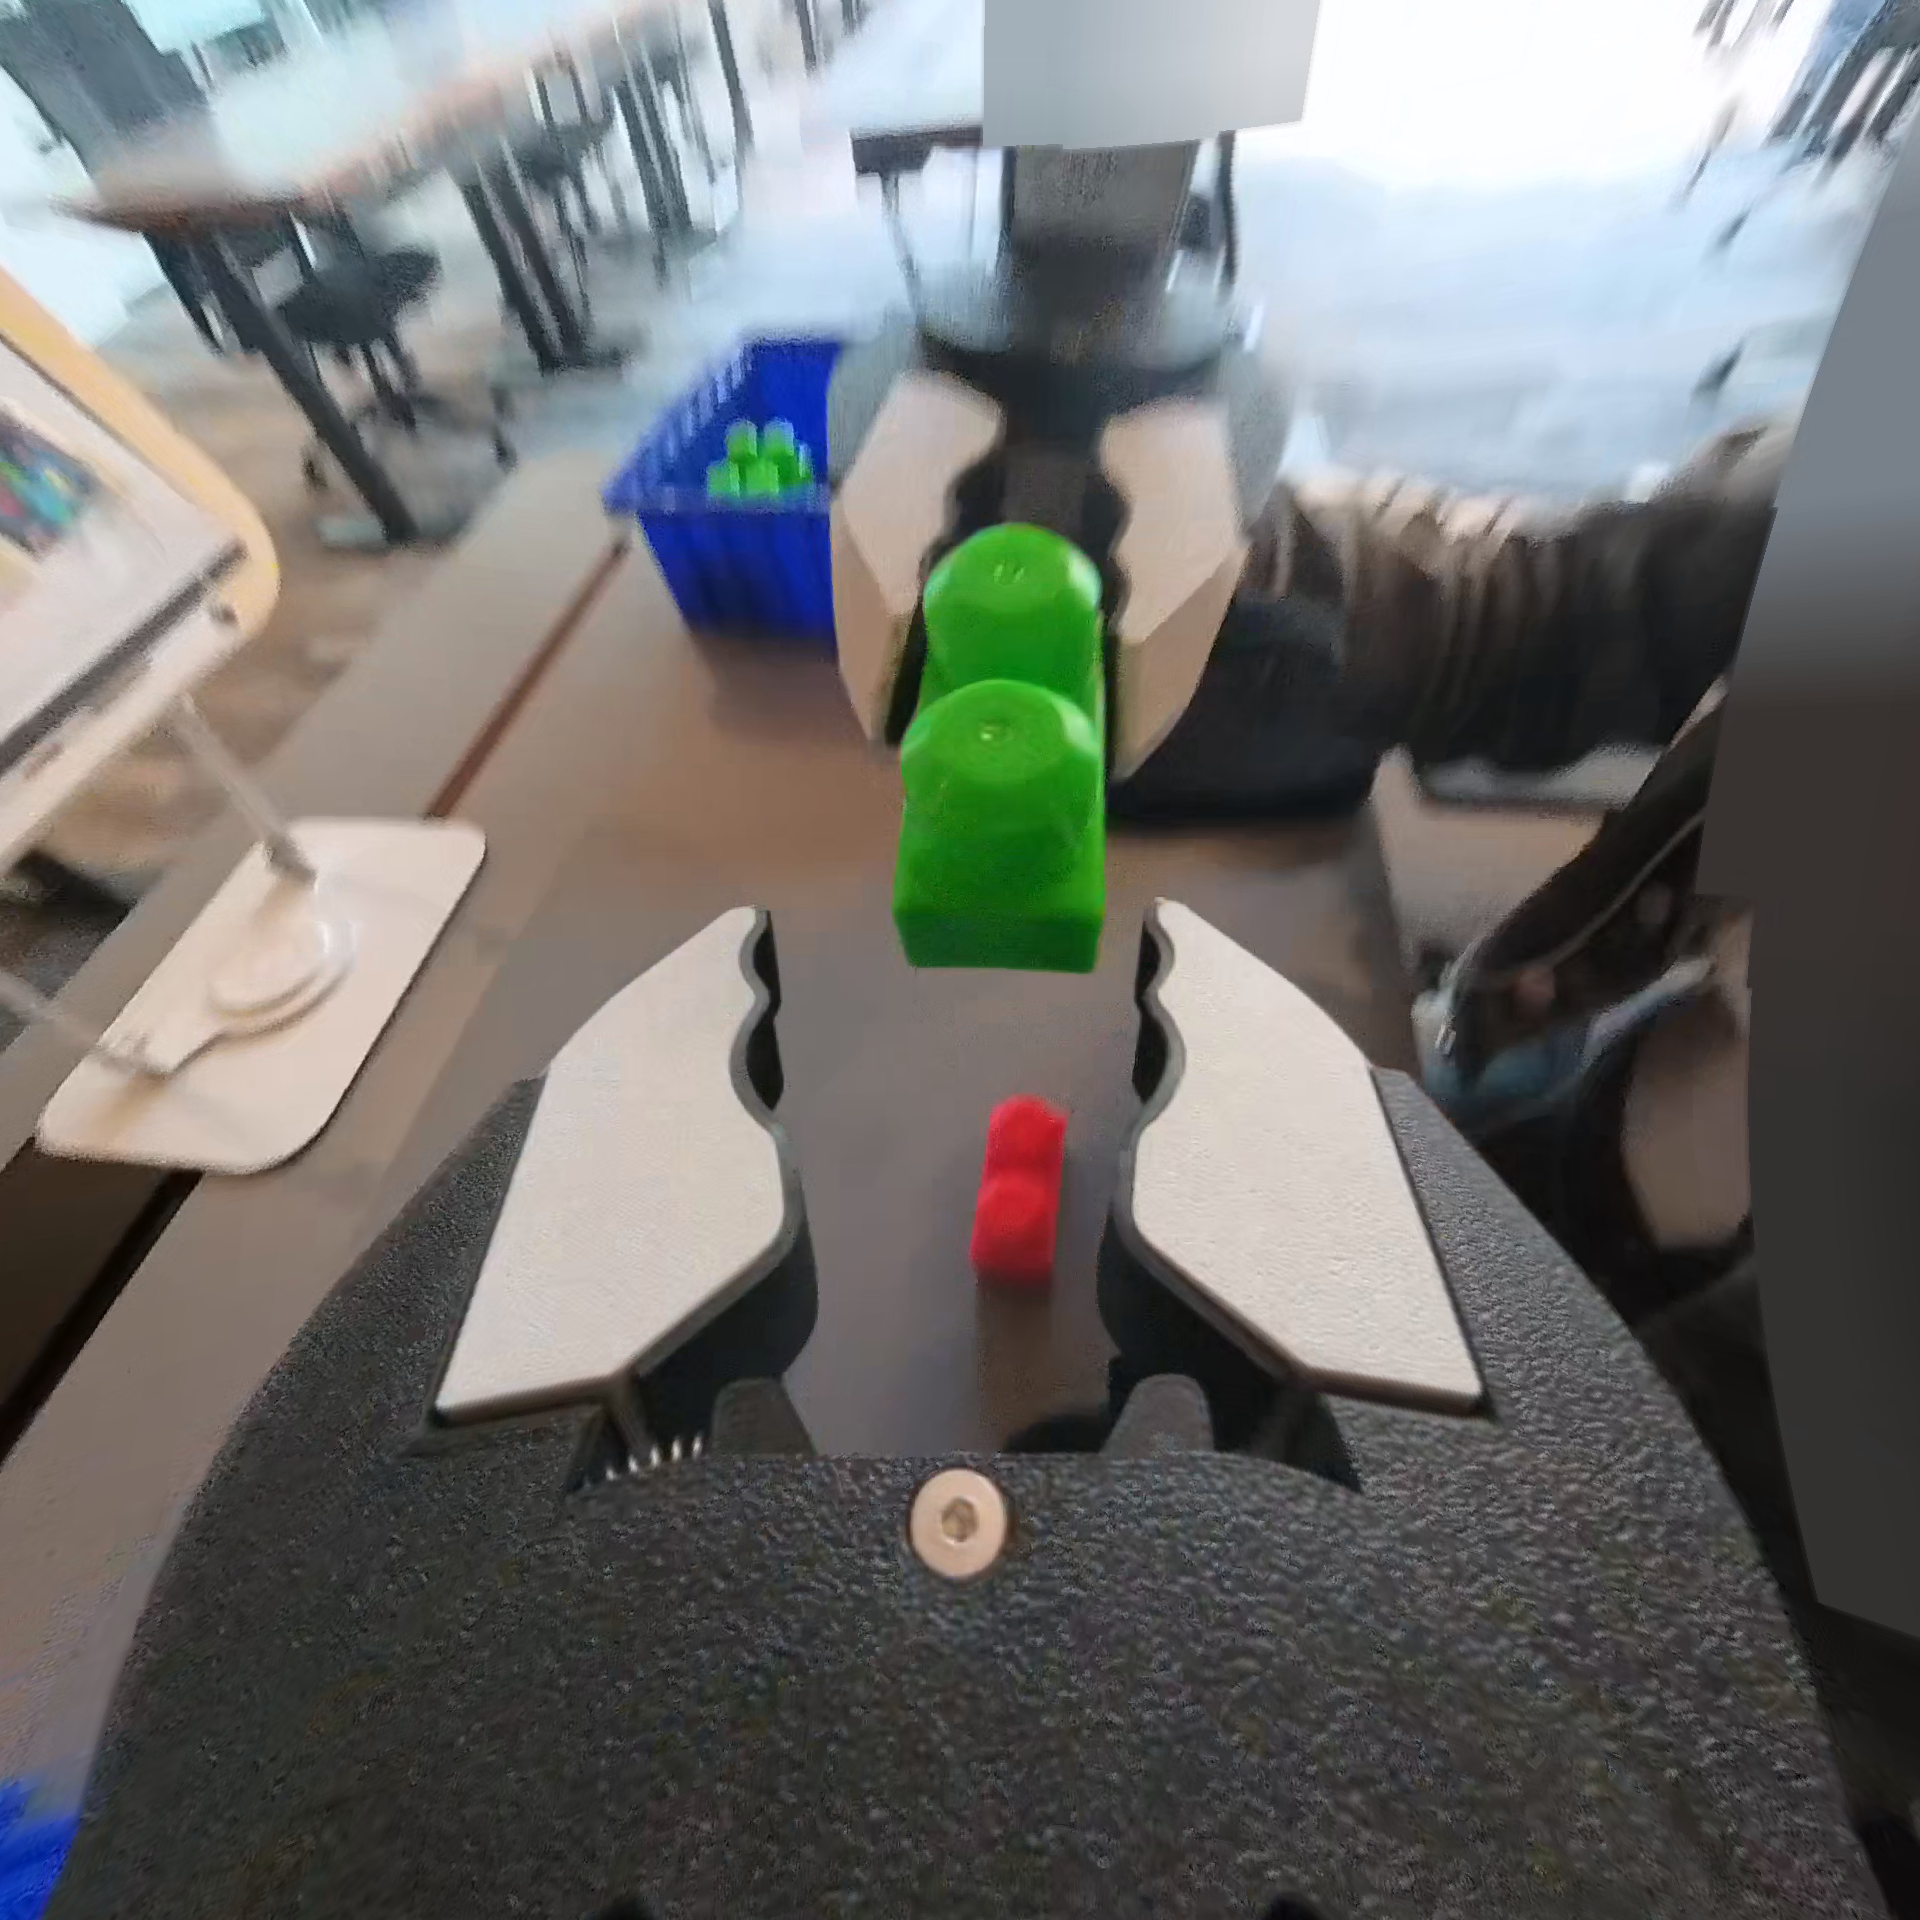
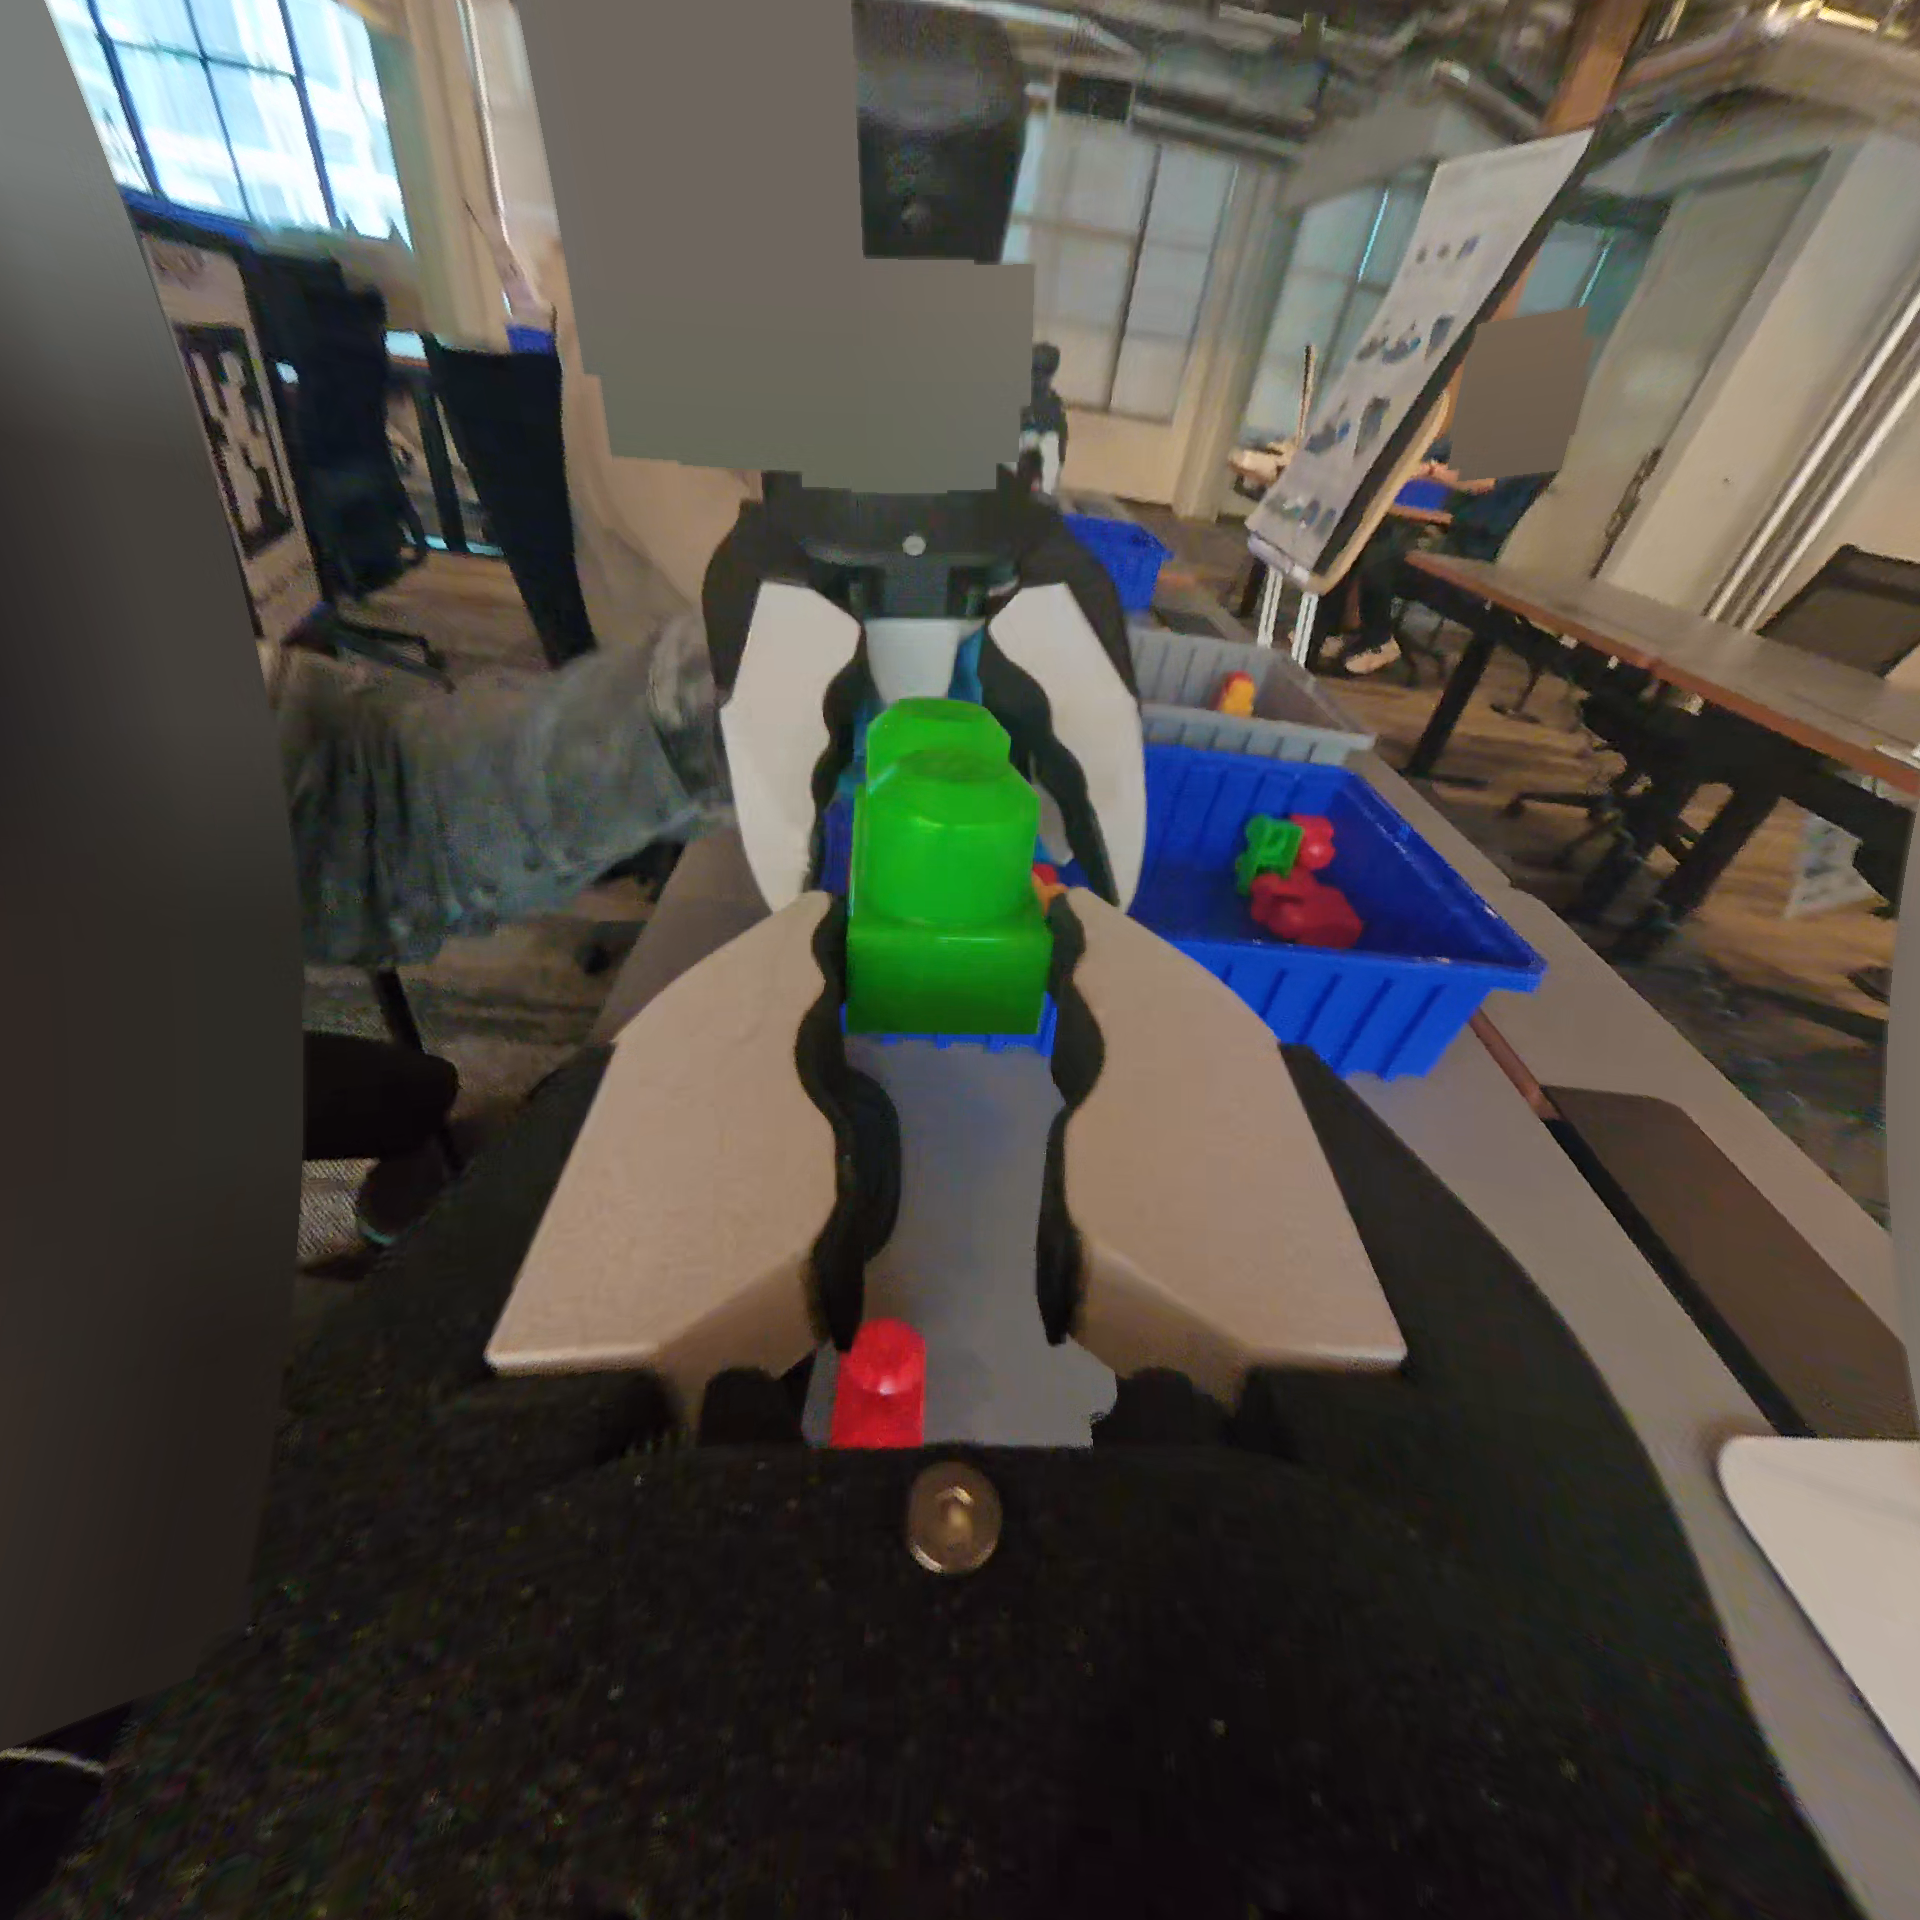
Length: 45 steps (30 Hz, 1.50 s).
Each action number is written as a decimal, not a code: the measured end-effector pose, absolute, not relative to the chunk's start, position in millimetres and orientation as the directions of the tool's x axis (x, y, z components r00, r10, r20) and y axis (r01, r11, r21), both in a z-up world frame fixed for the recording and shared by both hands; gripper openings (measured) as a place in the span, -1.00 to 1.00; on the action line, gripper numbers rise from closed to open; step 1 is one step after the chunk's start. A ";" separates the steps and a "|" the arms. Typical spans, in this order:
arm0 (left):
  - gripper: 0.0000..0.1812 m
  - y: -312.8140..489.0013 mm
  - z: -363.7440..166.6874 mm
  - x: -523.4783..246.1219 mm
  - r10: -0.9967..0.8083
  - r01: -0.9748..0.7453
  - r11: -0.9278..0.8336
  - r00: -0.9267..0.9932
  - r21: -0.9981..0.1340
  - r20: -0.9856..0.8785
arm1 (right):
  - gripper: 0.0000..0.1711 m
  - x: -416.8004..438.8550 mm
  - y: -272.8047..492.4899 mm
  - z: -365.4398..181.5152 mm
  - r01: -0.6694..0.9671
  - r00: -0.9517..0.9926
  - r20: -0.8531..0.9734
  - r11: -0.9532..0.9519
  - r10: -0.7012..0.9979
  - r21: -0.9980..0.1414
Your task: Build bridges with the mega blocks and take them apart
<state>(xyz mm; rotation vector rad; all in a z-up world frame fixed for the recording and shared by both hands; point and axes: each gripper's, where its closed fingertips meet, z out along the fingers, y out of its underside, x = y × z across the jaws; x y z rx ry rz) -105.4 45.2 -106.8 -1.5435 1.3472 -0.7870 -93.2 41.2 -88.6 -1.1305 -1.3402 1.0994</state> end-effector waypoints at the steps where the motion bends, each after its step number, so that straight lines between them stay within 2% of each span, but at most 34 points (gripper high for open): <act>1: -0.31 41.2 -99.1 -103.4 -0.976 -0.298 0.003 0.207 -0.955 -0.067 | -0.57 -91.4 40.0 -86.0 0.034 -0.043 0.132 0.134 0.990 -0.990; 2: -0.34 36.8 -94.3 -102.0 -0.978 -0.221 -0.010 0.206 -0.975 -0.036 | -0.57 -90.0 39.5 -83.3 0.011 -0.043 0.127 0.128 0.991 -0.992; 4: -0.30 31.5 -92.6 -99.6 -0.978 -0.134 -0.033 0.209 -0.990 0.004 | -0.57 -88.4 36.9 -80.1 -0.021 -0.052 0.115 0.115 0.992 -0.993; 8: -0.15 26.9 -96.0 -95.4 -0.974 -0.069 -0.044 0.226 -0.997 0.028 | -0.57 -89.1 31.1 -79.5 -0.037 -0.069 0.112 0.110 0.991 -0.993; 13: -0.27 22.5 -85.5 -100.2 -0.974 0.015 -0.029 0.223 -0.999 0.032 | -0.57 -89.9 25.1 -79.1 -0.035 -0.082 0.121 0.119 0.989 -0.992; 20: -0.27 20.2 -85.4 -99.6 -0.971 0.014 -0.013 0.239 -1.000 0.016 | -0.57 -90.6 20.5 -77.0 -0.043 -0.097 0.118 0.114 0.988 -0.993; 23: -0.45 17.2 -83.4 -99.9 -0.973 0.028 0.000 0.230 -1.000 0.006 | -0.57 -92.0 19.4 -78.5 -0.040 -0.101 0.118 0.115 0.988 -0.993; 29: -0.48 16.2 -85.8 -101.9 -0.976 0.040 -0.016 0.214 -0.999 0.025 | -0.57 -91.3 20.0 -79.2 -0.042 -0.101 0.114 0.110 0.988 -0.993; 32: -0.60 14.0 -86.1 -100.9 -0.980 0.048 -0.013 0.198 -0.999 0.022 | -0.57 -92.1 19.8 -81.7 -0.037 -0.106 0.113 0.109 0.988 -0.993; 41: -0.62 13.5 -88.1 -102.2 -0.973 0.033 0.040 0.230 -0.999 -0.032 | -0.57 -93.2 19.4 -85.6 -0.013 -0.113 0.112 0.111 0.987 -0.994; 44: -0.62 13.7 -90.2 -103.8 -0.972 0.038 0.040 0.233 -0.998 -0.030 | -0.57 -95.1 19.7 -88.8 0.043 -0.121 0.106 0.112 0.987 -0.993; 45: -0.62 12.6 -90.7 -103.9 -0.973 0.041 0.040 0.231 -0.998 -0.029 | -0.50 -95.7 20.7 -91.7 0.085 -0.126 0.097 0.108 0.987 -0.990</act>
